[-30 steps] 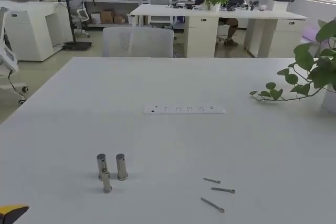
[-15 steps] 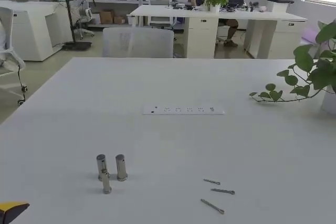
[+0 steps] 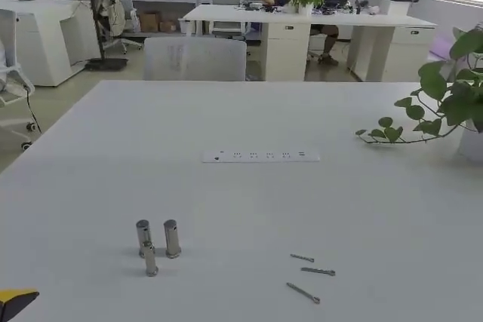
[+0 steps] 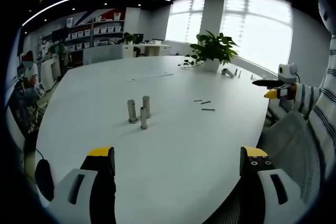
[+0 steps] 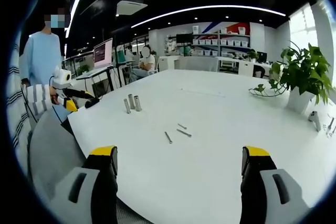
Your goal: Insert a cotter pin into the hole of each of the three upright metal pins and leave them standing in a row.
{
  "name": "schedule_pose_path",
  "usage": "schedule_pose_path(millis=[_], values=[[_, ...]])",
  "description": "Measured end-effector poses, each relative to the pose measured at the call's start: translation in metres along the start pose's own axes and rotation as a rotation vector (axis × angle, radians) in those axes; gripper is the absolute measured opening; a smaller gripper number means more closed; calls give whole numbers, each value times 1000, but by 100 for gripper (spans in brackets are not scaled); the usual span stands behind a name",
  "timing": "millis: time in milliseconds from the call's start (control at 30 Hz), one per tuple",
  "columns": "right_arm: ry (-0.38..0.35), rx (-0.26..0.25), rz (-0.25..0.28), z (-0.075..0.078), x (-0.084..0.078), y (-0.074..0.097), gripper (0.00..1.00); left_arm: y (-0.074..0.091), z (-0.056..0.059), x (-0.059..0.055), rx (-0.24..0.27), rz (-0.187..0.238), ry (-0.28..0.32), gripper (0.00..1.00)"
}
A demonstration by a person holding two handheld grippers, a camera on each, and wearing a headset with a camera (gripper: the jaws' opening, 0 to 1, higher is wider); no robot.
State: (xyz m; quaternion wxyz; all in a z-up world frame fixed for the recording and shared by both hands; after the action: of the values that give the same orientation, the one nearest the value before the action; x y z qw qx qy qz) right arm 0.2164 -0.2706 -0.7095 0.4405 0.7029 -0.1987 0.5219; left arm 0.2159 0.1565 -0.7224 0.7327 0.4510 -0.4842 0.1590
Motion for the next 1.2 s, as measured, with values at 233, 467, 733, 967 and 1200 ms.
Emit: schedule_pose_path(millis=[233,467,733,967,1200], values=[[-2,-9,4,-1,0,0,100,-6,-6,-1,-15,4,19,99],[-8,-18,4,-1,0,0,100,-10,-14,6,-18,16,18,99],[-8,-24,0,-1,-1,-1,100,-20,-24,13,-30,24,13,99],[-10,-33,-1,0,-1,-2,100,-30,-29,11,-47,3,15,99],[-12,-37,-6,2,-2,-2,100,-38,-32,14,-56,-10,7,99]])
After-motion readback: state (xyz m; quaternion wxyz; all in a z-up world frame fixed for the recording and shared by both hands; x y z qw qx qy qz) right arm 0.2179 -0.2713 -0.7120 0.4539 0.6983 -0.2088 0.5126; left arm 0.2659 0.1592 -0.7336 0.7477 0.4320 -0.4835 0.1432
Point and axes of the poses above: the centre of the closed fingertips' face, and the gripper's own axes: y roughly backward along the fingers, z roughly to its right, x roughly out of its top, the point moved 7 cm from there along y, roughly backward along the fingers, and after that the axes turned 3 degrees about x, right-handed, at the moved point
